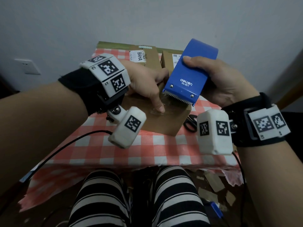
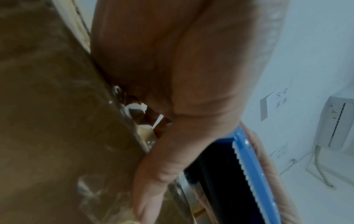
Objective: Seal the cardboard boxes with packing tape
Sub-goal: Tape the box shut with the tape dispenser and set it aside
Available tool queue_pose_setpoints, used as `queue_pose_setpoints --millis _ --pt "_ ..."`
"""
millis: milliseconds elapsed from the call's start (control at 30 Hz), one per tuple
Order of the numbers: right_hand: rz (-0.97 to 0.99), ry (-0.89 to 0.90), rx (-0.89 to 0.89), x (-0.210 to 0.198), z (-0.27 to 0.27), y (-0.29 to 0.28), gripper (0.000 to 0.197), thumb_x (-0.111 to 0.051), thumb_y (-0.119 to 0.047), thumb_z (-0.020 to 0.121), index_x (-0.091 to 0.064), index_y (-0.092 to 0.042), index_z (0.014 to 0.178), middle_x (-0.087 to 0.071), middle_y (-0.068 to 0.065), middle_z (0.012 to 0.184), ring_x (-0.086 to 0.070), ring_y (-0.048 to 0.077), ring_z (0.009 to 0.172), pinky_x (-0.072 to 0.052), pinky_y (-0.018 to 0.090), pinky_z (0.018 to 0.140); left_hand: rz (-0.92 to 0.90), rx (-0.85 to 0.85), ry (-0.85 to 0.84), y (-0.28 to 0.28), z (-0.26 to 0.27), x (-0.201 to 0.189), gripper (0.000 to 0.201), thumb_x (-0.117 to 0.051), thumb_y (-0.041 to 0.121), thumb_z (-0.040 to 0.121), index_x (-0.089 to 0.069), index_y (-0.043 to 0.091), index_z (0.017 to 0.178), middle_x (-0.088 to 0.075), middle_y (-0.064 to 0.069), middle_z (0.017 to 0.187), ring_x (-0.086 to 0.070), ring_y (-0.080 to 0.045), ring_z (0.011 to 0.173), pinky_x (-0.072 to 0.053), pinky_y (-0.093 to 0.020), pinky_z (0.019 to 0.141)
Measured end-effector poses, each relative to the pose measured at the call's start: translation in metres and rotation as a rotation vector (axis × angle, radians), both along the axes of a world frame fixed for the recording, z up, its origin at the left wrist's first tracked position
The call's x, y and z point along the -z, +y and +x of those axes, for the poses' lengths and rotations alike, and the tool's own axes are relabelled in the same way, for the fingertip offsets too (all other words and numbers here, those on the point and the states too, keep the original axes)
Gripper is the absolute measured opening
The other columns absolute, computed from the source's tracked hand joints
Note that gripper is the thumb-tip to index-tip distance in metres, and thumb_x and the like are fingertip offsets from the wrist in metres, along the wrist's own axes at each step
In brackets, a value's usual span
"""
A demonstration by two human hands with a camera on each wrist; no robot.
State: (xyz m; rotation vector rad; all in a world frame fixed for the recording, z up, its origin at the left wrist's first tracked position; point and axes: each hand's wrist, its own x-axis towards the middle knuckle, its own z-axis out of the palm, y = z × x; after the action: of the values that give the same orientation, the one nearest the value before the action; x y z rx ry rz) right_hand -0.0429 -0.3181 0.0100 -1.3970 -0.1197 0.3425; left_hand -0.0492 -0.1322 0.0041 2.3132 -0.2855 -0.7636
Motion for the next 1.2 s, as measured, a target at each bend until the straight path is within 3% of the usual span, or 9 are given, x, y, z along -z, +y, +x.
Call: queue_pose_setpoints --millis 200,333,567,633,700,767,867,1000,1200 --pt "0.011 0.035 0.020 0.003 0.002 0.001 0.044 -0.077 -0.017 0.072 -0.064 -0.005 0.113 -0.066 0.020 0.123 -0.064 0.033 0.114 -0.051 0.049 0.099 0.002 -0.028 0.009 -0.002 -0.002 0.000 0.103 -0.089 0.021 0.047 -0.037 0.031 0.136 -0.061 -0.006 0.124 -0.064 -0.031 0.107 -0.056 -0.056 0.079" --pt "0.021 0.024 0.033 0.002 0.003 0.001 0.034 -0.076 -0.011 0.076 -0.065 -0.005 0.108 -0.069 0.018 0.113 -0.067 0.032 0.108 -0.051 0.050 0.098 -0.011 -0.042 0.030 -0.003 -0.002 0.000 0.094 -0.088 0.010 0.058 -0.039 0.029 0.136 -0.060 -0.006 0.125 -0.061 -0.031 0.110 -0.055 -0.056 0.083" --pt "0.037 0.043 0.055 -0.004 0.000 0.002 0.018 -0.071 -0.019 0.084 -0.065 -0.011 0.099 -0.071 0.010 0.101 -0.069 0.028 0.103 -0.050 0.048 0.101 0.012 -0.038 0.026 -0.004 -0.004 -0.003 0.094 -0.088 0.014 0.057 -0.039 0.029 0.135 -0.061 -0.005 0.124 -0.061 -0.030 0.110 -0.054 -0.055 0.087" --pt "0.078 0.056 0.073 -0.007 -0.002 0.003 0.011 -0.067 -0.020 0.088 -0.063 -0.012 0.093 -0.072 0.007 0.087 -0.071 0.024 0.087 -0.056 0.043 0.092 0.014 -0.042 0.022 -0.004 -0.005 -0.003 0.095 -0.088 0.015 0.053 -0.039 0.029 0.134 -0.061 -0.006 0.123 -0.061 -0.031 0.109 -0.054 -0.056 0.086" --pt "0.142 0.079 0.091 -0.011 -0.002 0.004 0.009 -0.064 -0.019 0.091 -0.060 -0.011 0.089 -0.071 0.005 0.075 -0.070 0.020 0.073 -0.059 0.036 0.075 0.017 -0.049 0.002 -0.005 -0.006 -0.002 0.090 -0.088 0.009 0.058 -0.040 0.026 0.133 -0.062 -0.009 0.120 -0.062 -0.031 0.107 -0.054 -0.057 0.084" --pt "0.177 0.092 0.111 -0.013 -0.002 0.005 0.009 -0.063 -0.017 0.092 -0.059 -0.009 0.088 -0.070 0.006 0.071 -0.070 0.021 0.068 -0.059 0.034 0.067 0.006 -0.057 -0.002 -0.005 -0.006 -0.001 0.087 -0.086 0.005 0.063 -0.040 0.025 0.134 -0.062 -0.009 0.120 -0.062 -0.031 0.107 -0.055 -0.055 0.084" --pt "0.204 0.102 0.134 -0.014 -0.002 0.008 0.009 -0.064 -0.013 0.091 -0.058 -0.008 0.087 -0.069 0.009 0.068 -0.069 0.022 0.063 -0.058 0.035 0.061 -0.007 -0.055 -0.002 -0.005 -0.006 -0.002 0.088 -0.085 0.005 0.064 -0.038 0.025 0.136 -0.062 -0.006 0.122 -0.062 -0.029 0.109 -0.056 -0.049 0.083" --pt "0.238 0.107 0.164 -0.018 0.000 0.007 0.010 -0.064 -0.010 0.090 -0.057 -0.008 0.084 -0.066 0.009 0.062 -0.067 0.023 0.057 -0.058 0.037 0.057 0.030 -0.023 -0.050 -0.006 -0.009 -0.005 0.102 -0.088 0.023 0.049 -0.037 0.029 0.136 -0.060 -0.001 0.125 -0.060 -0.026 0.111 -0.055 -0.050 0.085" --pt "0.217 0.116 0.150 -0.018 0.006 0.006 0.009 -0.065 -0.011 0.089 -0.057 -0.007 0.087 -0.066 0.010 0.067 -0.068 0.025 0.063 -0.058 0.039 0.060 0.026 -0.027 -0.033 -0.004 -0.007 -0.003 0.091 -0.088 0.012 0.062 -0.037 0.028 0.136 -0.058 -0.003 0.126 -0.059 -0.028 0.112 -0.055 -0.052 0.084"
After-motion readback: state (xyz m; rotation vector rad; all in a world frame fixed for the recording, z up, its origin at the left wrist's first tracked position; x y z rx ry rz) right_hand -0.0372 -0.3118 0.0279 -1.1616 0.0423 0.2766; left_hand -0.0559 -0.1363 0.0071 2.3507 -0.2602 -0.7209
